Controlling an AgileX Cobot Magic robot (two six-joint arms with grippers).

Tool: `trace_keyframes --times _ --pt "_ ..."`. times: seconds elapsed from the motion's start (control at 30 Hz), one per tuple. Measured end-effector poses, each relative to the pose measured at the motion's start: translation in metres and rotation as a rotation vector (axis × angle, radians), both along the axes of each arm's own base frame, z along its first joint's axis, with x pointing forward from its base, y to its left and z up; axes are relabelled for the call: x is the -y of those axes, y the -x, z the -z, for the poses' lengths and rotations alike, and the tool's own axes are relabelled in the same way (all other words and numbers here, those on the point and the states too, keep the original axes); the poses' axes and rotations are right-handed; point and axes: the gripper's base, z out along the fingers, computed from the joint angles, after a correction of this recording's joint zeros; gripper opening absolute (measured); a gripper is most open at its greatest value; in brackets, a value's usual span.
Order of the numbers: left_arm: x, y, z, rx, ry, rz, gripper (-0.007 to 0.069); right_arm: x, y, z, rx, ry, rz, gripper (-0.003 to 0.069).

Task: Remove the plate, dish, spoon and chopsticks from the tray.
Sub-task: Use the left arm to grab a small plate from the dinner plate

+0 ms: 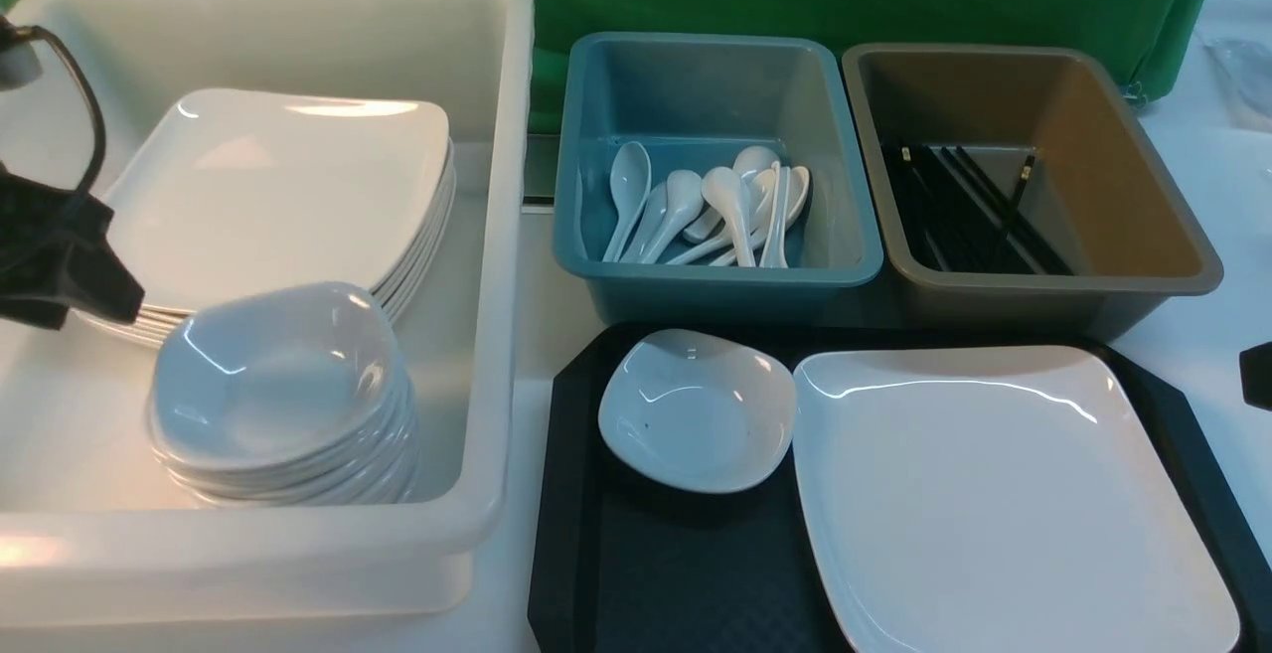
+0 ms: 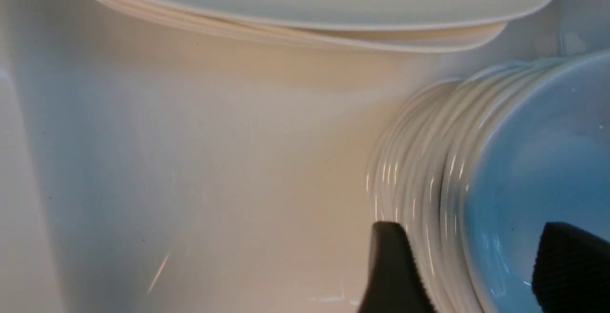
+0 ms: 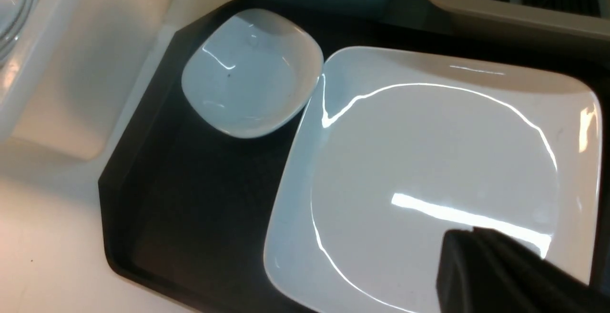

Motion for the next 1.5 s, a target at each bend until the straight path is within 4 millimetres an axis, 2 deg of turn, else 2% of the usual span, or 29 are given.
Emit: trace_keyframes --times 0.07,0.1,0.2,0.23,0.3,0.33,0.37,0.47,0.5,0.53,0.6,0.63,0.67,0.7,0.8,0.93,0.97,1.07,1.2,1.23,1.27,1.33,1.5 --pt "0.002 -0.001 -0.005 0.017 -0.007 0.008 0.0459 0.0 0.0 0.0 0.0 -0.005 -0.001 0.002" --pt "0.008 -0.002 -0.015 0.042 -0.028 0.034 0.0478 -0.001 0.0 0.0 0.0 -0.012 -0.001 0.002" --pt "0.031 -0.001 -0.036 0.089 -0.087 0.111 0.0456 -0.001 0.0 -0.001 0.0 -0.016 -0.003 0.002" --pt "0.033 -0.001 -0.038 0.093 -0.09 0.117 0.0452 -0.001 0.0 -0.001 0.0 -0.016 -0.002 0.002" --pt "0.076 0.003 -0.053 0.147 -0.126 0.252 0.0347 -0.001 0.0 -0.001 0.0 -0.019 -0.003 0.002" --pt "0.087 0.005 -0.055 0.16 -0.133 0.287 0.0314 -0.001 0.0 -0.001 0.0 -0.019 -0.003 0.0021" --pt "0.107 0.007 -0.057 0.18 -0.139 0.351 0.0255 -0.001 0.0 -0.001 0.0 -0.02 -0.003 0.0022" --pt "0.168 0.018 -0.057 0.223 -0.147 0.508 0.0088 -0.002 0.0 -0.001 0.0 -0.021 -0.003 0.0024" --pt "0.189 0.022 -0.055 0.233 -0.151 0.554 0.0054 -0.002 0.0 -0.001 0.0 -0.021 -0.003 0.0026" --pt "0.197 0.024 -0.054 0.238 -0.16 0.573 0.0044 -0.002 0.0 -0.001 0.0 -0.021 -0.003 0.0026" --pt "0.244 0.034 -0.042 0.238 -0.189 0.675 0.0013 -0.001 -0.001 -0.001 0.008 -0.02 0.002 0.0027" --pt "0.26 0.035 -0.036 0.234 -0.209 0.705 0.0011 -0.001 -0.001 -0.001 0.011 -0.02 0.003 0.0027" --pt "0.262 0.035 -0.035 0.236 -0.22 0.711 0.0011 -0.001 -0.001 -0.001 0.012 -0.02 0.003 0.0027" --pt "0.282 0.035 -0.025 0.225 -0.245 0.751 0.0013 -0.001 -0.001 -0.001 0.014 -0.021 0.005 0.0028" --pt "0.32 0.03 0.003 0.216 -0.3 0.839 0.003 -0.001 -0.001 -0.002 0.017 -0.02 0.007 0.0028" --pt "0.349 0.017 0.042 0.213 -0.35 0.914 0.0092 -0.001 -0.001 -0.002 0.016 -0.02 0.007 0.0033" --pt "0.349 0.016 0.044 0.213 -0.355 0.917 0.0096 -0.001 -0.001 -0.002 0.017 -0.02 0.007 0.0033" --pt "0.359 0.004 0.079 0.188 -0.412 0.948 0.0192 -0.001 -0.001 -0.001 0.011 -0.02 0.004 0.0034" --pt "0.364 -0.003 0.106 0.159 -0.449 0.978 0.0308 -0.001 0.0 -0.001 0.006 -0.02 0.003 0.0037" --pt "0.365 -0.003 0.107 0.159 -0.45 0.979 0.0314 -0.001 0.0 -0.001 0.006 -0.02 0.003 0.0037" --pt "0.366 -0.005 0.116 0.157 -0.464 0.99 0.0359 -0.001 0.0 -0.001 0.006 -0.02 0.003 0.0037" --pt "0.367 -0.007 0.121 0.153 -0.473 0.999 0.0397 -0.001 0.0 -0.001 0.006 -0.02 0.003 0.0038" --pt "0.368 -0.009 0.125 0.17 -0.485 1.01 0.0433 -0.001 0.0 -0.001 0.006 -0.02 0.003 0.0047"
